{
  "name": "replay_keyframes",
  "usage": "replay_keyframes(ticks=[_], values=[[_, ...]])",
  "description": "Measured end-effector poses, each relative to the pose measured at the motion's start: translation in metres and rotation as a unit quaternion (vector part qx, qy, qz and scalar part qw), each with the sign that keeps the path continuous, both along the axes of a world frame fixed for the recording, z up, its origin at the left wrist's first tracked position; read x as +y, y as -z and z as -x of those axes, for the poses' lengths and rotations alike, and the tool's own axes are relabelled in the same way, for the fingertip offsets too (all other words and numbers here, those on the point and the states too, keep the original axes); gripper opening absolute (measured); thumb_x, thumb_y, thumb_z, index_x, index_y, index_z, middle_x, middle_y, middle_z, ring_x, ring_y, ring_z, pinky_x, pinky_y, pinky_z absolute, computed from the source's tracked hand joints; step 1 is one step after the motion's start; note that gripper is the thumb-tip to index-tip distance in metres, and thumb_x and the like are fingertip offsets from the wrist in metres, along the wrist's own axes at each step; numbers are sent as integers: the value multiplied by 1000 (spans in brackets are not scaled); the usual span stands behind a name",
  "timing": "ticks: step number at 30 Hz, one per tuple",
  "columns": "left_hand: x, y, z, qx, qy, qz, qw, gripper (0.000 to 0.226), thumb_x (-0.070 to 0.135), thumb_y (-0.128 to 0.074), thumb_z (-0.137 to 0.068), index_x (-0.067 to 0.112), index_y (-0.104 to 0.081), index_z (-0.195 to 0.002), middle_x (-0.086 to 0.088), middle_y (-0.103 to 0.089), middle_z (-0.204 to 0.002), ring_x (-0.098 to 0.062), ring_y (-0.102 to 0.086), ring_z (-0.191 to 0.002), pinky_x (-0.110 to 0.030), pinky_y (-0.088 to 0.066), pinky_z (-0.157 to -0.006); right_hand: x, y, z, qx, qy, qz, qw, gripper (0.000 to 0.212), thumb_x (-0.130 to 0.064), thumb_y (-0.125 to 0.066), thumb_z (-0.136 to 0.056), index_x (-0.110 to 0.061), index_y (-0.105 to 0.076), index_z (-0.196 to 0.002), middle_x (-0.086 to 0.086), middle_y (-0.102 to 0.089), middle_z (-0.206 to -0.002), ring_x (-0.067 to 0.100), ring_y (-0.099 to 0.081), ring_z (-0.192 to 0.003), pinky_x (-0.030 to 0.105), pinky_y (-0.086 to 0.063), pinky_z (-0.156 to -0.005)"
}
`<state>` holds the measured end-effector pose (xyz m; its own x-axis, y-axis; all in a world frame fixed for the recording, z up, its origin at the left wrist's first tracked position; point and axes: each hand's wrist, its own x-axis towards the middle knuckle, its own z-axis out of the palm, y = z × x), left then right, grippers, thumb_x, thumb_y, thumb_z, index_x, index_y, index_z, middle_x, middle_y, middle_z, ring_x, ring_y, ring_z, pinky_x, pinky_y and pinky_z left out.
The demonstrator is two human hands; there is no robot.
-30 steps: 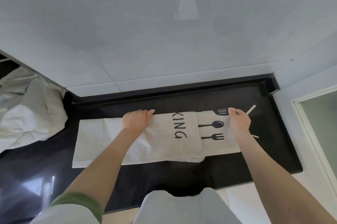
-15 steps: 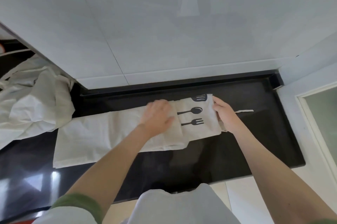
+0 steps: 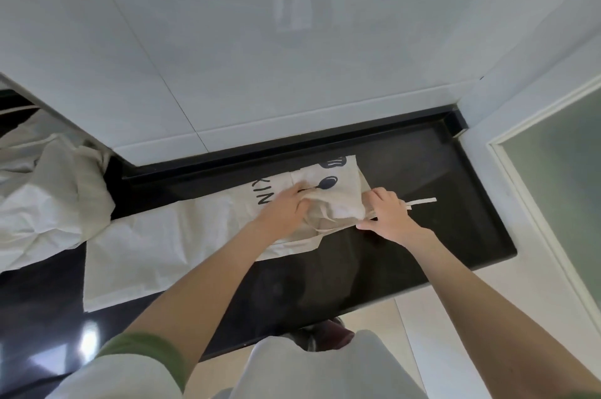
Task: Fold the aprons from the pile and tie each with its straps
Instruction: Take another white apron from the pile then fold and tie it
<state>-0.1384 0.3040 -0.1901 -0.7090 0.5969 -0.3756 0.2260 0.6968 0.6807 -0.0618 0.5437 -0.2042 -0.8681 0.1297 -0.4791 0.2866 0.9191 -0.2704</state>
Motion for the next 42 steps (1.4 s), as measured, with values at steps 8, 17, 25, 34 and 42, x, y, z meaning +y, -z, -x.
replay_keyframes(ticks=[8, 17, 25, 34, 42], values=[[-12, -24, 12, -96, -144, -37, 984, 57, 52, -21, -102, 14, -58, -124, -6, -61, -115, -20, -54, -102, -29, -36, -86, -23, -22, 5, -16, -21, 34, 999, 15, -16, -42, -100, -16, -48, -86, -5, -49, -75, 19, -49, -78, 31, -38, -76], [-8, -37, 11, -43, -133, -38, 989, 53, 46, -22, -104, 9, -59, -108, -11, -63, -101, -25, -56, -96, -32, -38, -81, -64, -31, 1, -112, 7, 200, 973, 32, -42, -63, -85, -21, -55, -108, -7, -58, -97, 12, -56, -91, 31, -48, -83], [0, -41, 16, -38, -147, -32, 988, 55, 45, -23, -104, 7, -60, -111, -13, -64, -102, -25, -55, -92, -34, -38, -78, -129, -1, -6, 43, -90, -86, 991, 48, -28, -48, -99, -6, -36, -140, 8, -55, -126, 26, -56, -112, 34, -44, -91], [6, -57, 41, -3, -151, -13, 988, 51, 43, -26, -103, 5, -52, -80, -2, -53, -78, -19, -49, -81, -23, -34, -62, -132, -34, 8, 76, -143, 32, 986, 21, -11, -36, -100, -7, -55, -105, 6, -52, -94, 23, -52, -85, 30, -36, -68], [11, -66, 44, 32, -127, -9, 991, 44, 34, -25, -106, 6, -50, -84, -7, -54, -86, -29, -53, -91, -31, -30, -73, -125, -56, 7, -85, -28, 271, 958, 26, 0, -34, -86, -11, -53, -72, -1, -59, -79, 12, -48, -68, 23, -41, -68]])
